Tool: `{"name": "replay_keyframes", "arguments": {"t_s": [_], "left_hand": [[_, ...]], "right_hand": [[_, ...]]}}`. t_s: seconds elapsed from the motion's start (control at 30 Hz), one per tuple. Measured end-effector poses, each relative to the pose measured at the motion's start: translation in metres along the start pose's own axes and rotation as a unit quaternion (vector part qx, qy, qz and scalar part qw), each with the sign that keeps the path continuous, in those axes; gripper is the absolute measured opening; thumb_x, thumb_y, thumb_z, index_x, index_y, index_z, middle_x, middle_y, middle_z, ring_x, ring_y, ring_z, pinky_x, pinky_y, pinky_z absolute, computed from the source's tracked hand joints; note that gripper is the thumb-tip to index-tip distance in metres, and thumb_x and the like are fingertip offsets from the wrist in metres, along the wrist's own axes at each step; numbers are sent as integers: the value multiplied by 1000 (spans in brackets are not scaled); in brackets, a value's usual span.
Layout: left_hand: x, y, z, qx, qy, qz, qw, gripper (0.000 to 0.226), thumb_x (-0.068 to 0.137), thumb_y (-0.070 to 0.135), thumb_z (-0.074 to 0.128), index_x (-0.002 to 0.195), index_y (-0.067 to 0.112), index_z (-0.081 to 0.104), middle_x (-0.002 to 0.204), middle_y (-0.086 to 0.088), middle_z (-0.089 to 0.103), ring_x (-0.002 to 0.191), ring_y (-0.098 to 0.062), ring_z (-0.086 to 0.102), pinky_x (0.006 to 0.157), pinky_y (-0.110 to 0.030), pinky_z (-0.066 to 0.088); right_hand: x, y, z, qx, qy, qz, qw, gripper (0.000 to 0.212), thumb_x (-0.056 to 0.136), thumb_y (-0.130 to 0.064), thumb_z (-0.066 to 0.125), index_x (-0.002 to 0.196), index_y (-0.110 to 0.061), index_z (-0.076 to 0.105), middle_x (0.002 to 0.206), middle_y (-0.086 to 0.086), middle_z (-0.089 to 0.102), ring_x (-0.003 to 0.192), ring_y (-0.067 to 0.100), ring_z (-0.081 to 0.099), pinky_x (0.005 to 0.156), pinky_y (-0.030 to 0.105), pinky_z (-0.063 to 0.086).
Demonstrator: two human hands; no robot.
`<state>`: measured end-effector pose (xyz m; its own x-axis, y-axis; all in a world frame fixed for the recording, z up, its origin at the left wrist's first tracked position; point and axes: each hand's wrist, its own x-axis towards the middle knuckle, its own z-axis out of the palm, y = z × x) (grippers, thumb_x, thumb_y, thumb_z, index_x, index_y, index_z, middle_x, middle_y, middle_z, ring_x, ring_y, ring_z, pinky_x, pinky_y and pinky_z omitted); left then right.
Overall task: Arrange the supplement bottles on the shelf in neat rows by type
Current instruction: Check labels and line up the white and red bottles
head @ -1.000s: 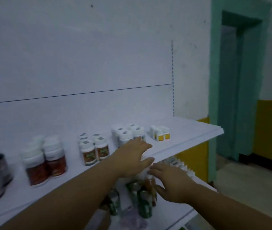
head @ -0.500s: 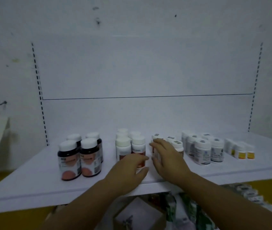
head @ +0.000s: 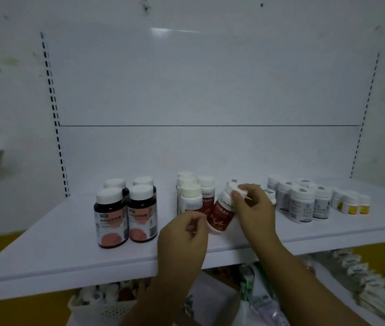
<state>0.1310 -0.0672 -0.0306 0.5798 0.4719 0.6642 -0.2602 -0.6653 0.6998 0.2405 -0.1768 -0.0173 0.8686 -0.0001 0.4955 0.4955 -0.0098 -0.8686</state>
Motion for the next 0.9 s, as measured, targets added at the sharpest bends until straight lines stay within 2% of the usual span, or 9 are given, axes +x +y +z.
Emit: {"name": "replay_keyframes", "arguments": {"t_s": [0.1,0.23,0.33,0.4,0.5,0.6,0.7,0.83,0.9], "left_hand": [[-13,16,-4,-109,34,-110,987,20,86,12,60,79,31,61,86,16,63,82,1,60,71,-13,51],[-27,32,0,-312,-2,-257,915,15,86,16,58,95,27,60,99,9,60,91,-7,59,64,-16,49],[-30,36,1,-506,-53,-381,772,40,70,29,61,108,17,58,112,-14,62,98,-29,62,66,-37,56],[-32,37,-4,-589,-90,-452,664,49,75,35,57,117,10,53,113,-24,62,90,-36,64,61,-40,59],[-41,36,-10,-613,-182,-480,600,55,88,47,43,119,3,52,95,-26,67,66,-31,68,51,-33,58],[-47,37,-7,-593,-191,-474,622,58,84,49,46,115,2,55,87,-24,68,57,-26,67,47,-29,56],[-49,41,-3,-550,-116,-427,709,50,69,37,60,109,7,57,96,-23,67,66,-27,69,51,-30,57],[-54,51,2,-510,-44,-330,793,44,64,22,67,107,15,59,106,-16,66,89,-31,69,63,-33,59],[-59,56,7,-461,-12,-300,835,43,62,15,71,102,20,60,100,-6,68,88,-23,71,67,-32,60]], "right_hand": [[-21,-20,-15,135,18,72,988,12,88,-25,61,97,-33,57,103,-3,62,96,17,63,75,33,58],[-44,-43,-25,186,-37,115,975,24,86,-25,64,109,-20,60,104,0,63,94,14,63,59,19,56],[-51,-53,-33,196,-57,127,971,32,81,-26,68,110,-14,63,108,10,64,93,14,64,58,19,56],[-52,-58,-39,190,-67,129,971,31,80,-27,70,107,-13,64,107,16,63,88,14,65,58,20,55],[-56,-59,-45,182,-73,122,973,31,78,-26,71,105,-13,65,103,12,67,89,16,67,59,22,56],[-62,-56,-48,185,-63,125,973,31,78,-26,70,107,-14,66,106,5,69,94,17,67,64,25,56],[-67,-52,-47,239,-63,151,957,27,83,-28,65,108,-21,65,109,3,69,99,17,67,68,27,56],[-74,-53,-43,263,-97,161,946,16,88,-30,59,104,-31,62,107,-1,70,100,15,66,72,27,53],[-82,-51,-39,245,-122,163,948,27,81,-39,60,107,-33,63,101,-2,72,97,17,68,76,34,57]]}}
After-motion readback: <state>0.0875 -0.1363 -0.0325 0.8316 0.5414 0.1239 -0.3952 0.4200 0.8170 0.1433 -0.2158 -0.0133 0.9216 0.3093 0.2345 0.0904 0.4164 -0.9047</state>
